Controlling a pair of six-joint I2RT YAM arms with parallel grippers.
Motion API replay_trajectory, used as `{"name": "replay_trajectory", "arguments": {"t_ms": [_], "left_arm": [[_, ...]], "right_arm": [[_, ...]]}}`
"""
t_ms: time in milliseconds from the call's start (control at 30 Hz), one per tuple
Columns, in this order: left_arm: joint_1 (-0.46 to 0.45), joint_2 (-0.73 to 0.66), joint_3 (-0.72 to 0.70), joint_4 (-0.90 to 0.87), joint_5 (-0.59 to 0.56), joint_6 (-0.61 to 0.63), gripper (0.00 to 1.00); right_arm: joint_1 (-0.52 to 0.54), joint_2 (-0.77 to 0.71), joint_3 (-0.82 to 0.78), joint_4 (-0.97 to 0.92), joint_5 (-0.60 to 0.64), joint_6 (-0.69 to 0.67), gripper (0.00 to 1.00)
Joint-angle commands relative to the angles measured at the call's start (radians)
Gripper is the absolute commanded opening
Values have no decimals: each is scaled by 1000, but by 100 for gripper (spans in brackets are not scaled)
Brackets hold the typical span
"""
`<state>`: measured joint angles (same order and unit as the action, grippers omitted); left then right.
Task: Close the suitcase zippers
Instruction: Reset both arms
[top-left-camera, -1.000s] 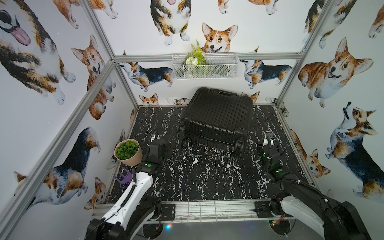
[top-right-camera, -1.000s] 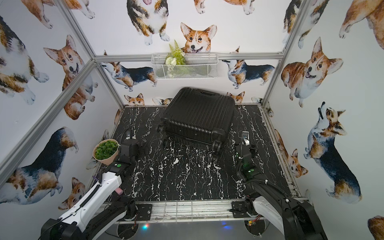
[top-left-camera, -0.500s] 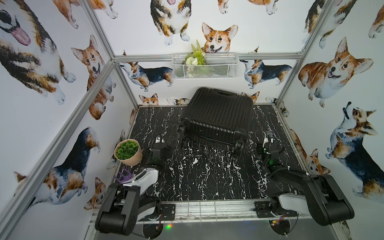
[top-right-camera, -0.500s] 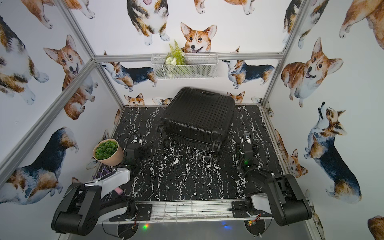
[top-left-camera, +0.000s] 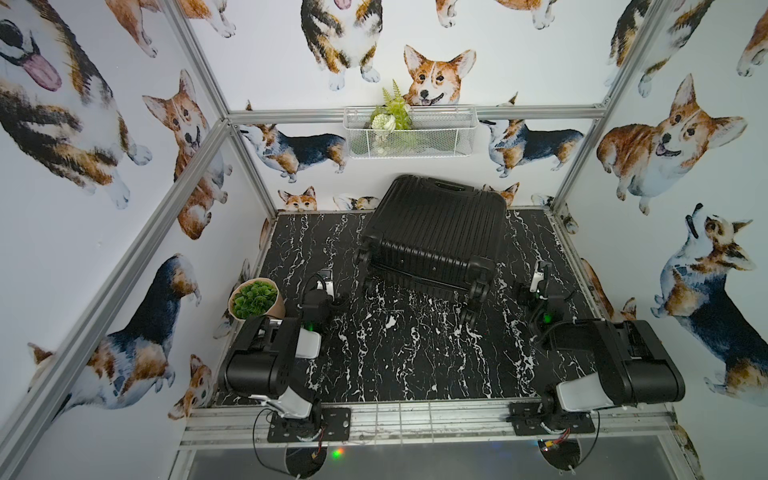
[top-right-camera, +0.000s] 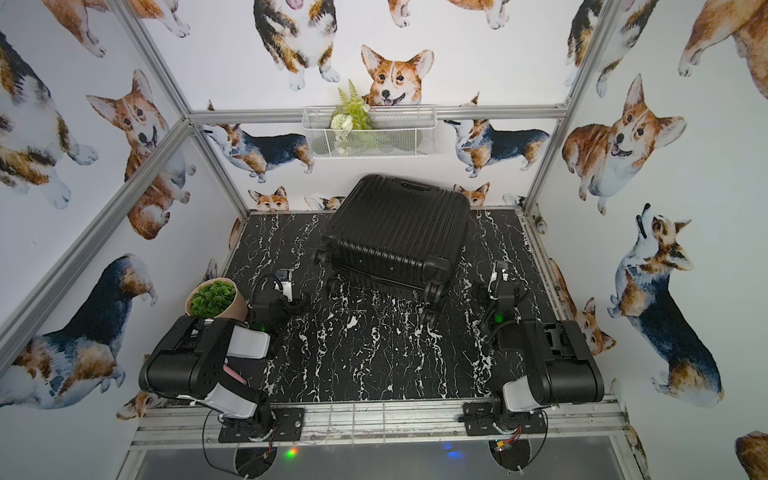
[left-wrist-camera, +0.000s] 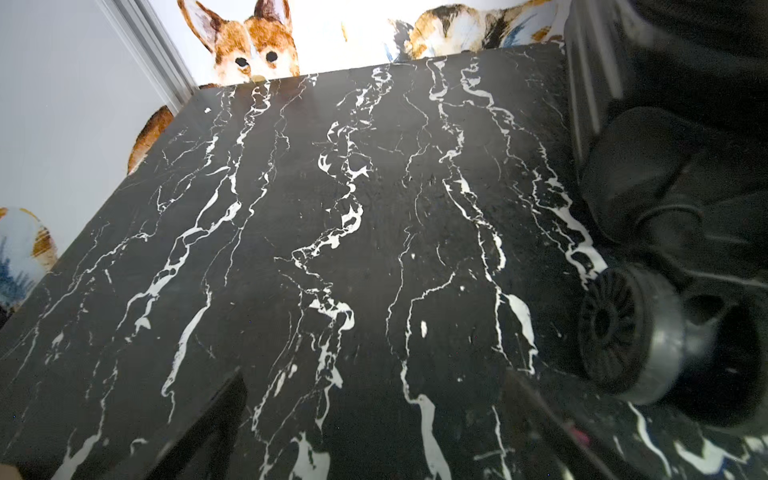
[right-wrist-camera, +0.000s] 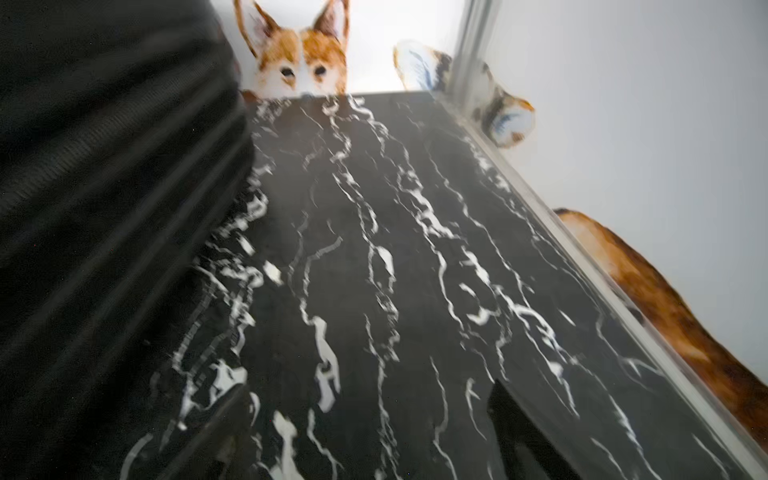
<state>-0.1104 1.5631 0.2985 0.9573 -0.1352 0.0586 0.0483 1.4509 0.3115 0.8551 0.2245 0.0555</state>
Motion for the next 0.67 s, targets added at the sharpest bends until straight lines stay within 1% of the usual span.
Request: {"name": "replay_trajectory", "arguments": {"t_ms": [0, 33, 67, 100, 133, 167, 233, 633], "left_arm": [[12, 7, 94, -52, -33, -26, 100], [21, -4, 83, -41, -24, -38, 100], [23, 6, 71, 2, -59, -42, 100], [23, 7, 81, -26, -86, -54, 100], [23, 0, 85, -42, -86, -58, 100], [23, 7, 74, -6, -85, -53, 100], [23, 2, 82, -33, -81, -55, 100], [22, 8, 83, -28, -78, -51, 100]], "right_arm": [[-9, 11, 2, 17, -33, 28, 100], [-9, -4, 10, -19, -30, 33, 100], [-8, -11, 12, -35, -31, 35, 100], [-9, -3, 7, -11, -30, 30, 100], [-10, 6, 3, 10, -30, 28, 100], [-9, 5, 0, 16, -30, 27, 100], [-10, -3, 6, -11, -30, 30, 100], [-9, 0, 7, -5, -31, 29, 100]]}}
